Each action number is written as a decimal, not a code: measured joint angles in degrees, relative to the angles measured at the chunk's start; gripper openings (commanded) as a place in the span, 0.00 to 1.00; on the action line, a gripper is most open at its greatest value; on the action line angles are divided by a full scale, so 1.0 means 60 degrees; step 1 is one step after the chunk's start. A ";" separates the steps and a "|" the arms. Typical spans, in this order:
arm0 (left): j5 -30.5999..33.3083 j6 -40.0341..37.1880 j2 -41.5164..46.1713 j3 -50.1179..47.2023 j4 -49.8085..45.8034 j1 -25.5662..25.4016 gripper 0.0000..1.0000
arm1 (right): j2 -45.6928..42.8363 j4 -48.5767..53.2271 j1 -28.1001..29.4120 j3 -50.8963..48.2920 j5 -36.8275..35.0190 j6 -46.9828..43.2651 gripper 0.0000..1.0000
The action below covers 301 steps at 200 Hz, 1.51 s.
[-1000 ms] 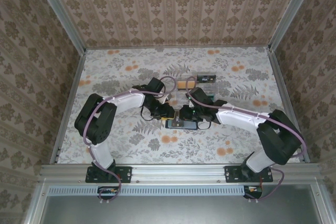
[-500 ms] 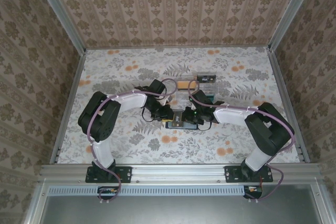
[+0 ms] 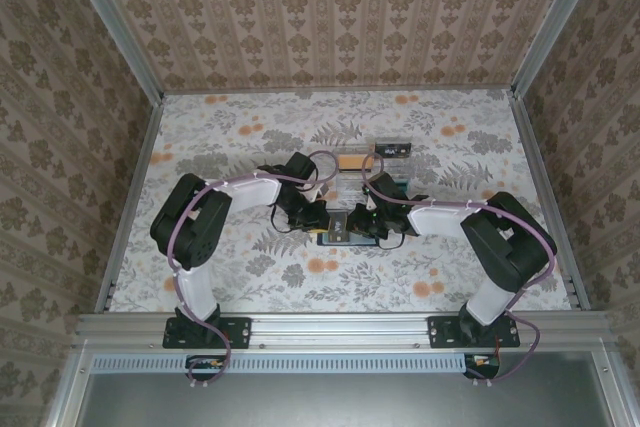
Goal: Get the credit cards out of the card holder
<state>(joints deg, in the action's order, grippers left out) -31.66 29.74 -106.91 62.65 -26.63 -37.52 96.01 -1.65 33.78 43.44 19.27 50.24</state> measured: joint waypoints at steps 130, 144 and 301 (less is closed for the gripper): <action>0.0029 -0.0004 -0.0120 0.0204 -0.0211 -0.0051 0.00 | -0.0229 -0.0732 -0.0586 -0.0623 0.0670 0.0160 0.00; 0.0033 0.0000 -0.0124 0.0204 -0.0204 -0.0066 0.00 | -0.0412 -0.0688 -0.0758 -0.0754 0.0670 0.0127 0.00; -0.0033 -0.0044 -0.0317 0.0503 -0.0532 -0.0062 0.00 | 0.0182 -0.1282 -0.0947 -0.0648 0.1596 -0.0117 0.00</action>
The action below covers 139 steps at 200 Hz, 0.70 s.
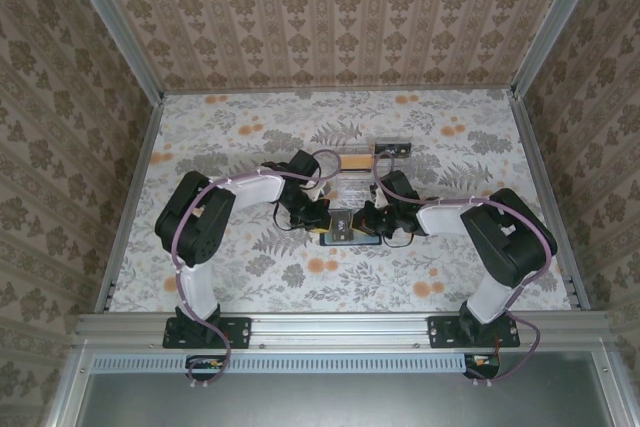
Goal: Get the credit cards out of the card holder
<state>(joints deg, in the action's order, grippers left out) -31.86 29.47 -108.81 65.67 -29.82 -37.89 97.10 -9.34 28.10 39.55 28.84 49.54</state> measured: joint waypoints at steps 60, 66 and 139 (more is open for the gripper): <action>0.0000 -0.0036 0.0000 0.0000 0.0000 0.0000 0.00 | -0.0291 -0.0055 -0.0277 -0.0288 0.0022 -0.0098 0.00; 0.0000 -0.0040 0.0000 0.0000 0.0000 0.0000 0.00 | -0.0390 -0.0007 -0.0342 -0.0342 0.0018 -0.0160 0.00; 0.0004 -0.0142 0.0000 0.0000 -0.0007 0.0007 0.00 | -0.2240 0.1501 -0.1049 -0.0834 -0.0310 -0.1024 0.00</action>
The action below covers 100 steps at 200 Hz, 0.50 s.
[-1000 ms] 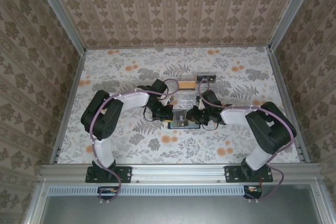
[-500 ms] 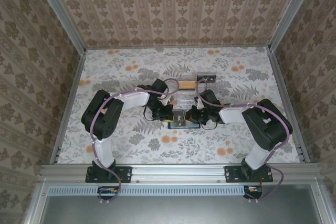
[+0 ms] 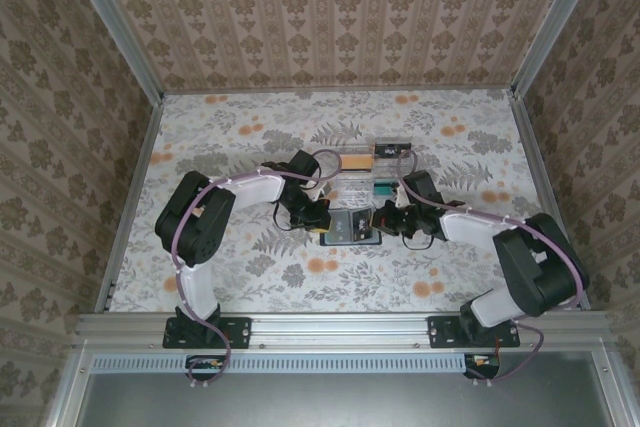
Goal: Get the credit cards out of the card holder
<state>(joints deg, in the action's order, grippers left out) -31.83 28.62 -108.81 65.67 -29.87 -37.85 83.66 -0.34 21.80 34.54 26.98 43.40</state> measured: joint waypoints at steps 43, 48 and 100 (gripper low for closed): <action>0.0007 0.0004 0.0025 0.0004 0.0000 0.0011 0.07 | -0.1282 0.1672 -0.0011 0.0368 -0.0397 -0.0878 0.00; 0.0022 -0.0004 0.0033 0.0011 -0.0007 0.0011 0.12 | -0.1388 0.1851 -0.0011 0.0459 -0.0433 -0.0984 0.00; 0.0157 0.0109 0.0637 0.0080 -0.0087 0.0127 0.51 | -0.2087 0.3814 0.0036 0.1763 -0.0860 -0.2266 0.00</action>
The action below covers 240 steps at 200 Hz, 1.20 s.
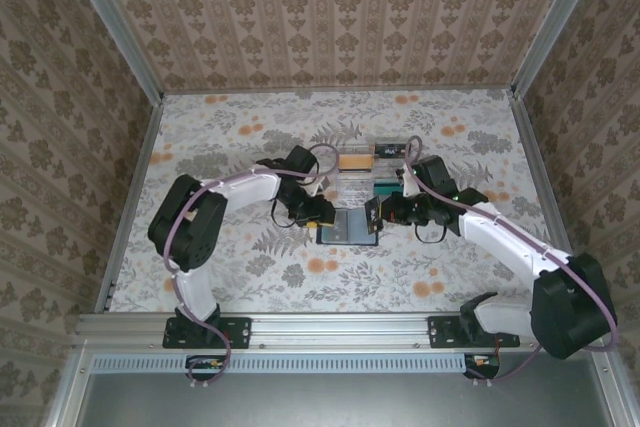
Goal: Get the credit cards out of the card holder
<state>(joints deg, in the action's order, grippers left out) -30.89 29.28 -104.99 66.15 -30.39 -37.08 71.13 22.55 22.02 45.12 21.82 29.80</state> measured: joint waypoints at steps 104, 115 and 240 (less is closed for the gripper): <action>-0.0058 0.0361 0.2586 -0.0142 0.0929 0.0962 1.00 | -0.0058 0.2014 0.0182 0.2983 -0.2029 -0.7063 0.00; -0.0062 0.0357 0.2845 -0.0270 0.1038 0.1078 1.00 | -0.0007 0.1978 0.0189 0.2994 -0.2244 -0.7956 0.00; -0.0393 0.0251 0.3537 -0.0976 0.1577 0.2029 1.00 | 0.2463 0.0852 -0.0098 0.3883 -0.4116 -1.5402 0.00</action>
<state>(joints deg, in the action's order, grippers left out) -33.26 30.79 -83.77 60.29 -20.93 -24.91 85.91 27.66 21.43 68.42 -2.87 -62.61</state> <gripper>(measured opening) 0.999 0.064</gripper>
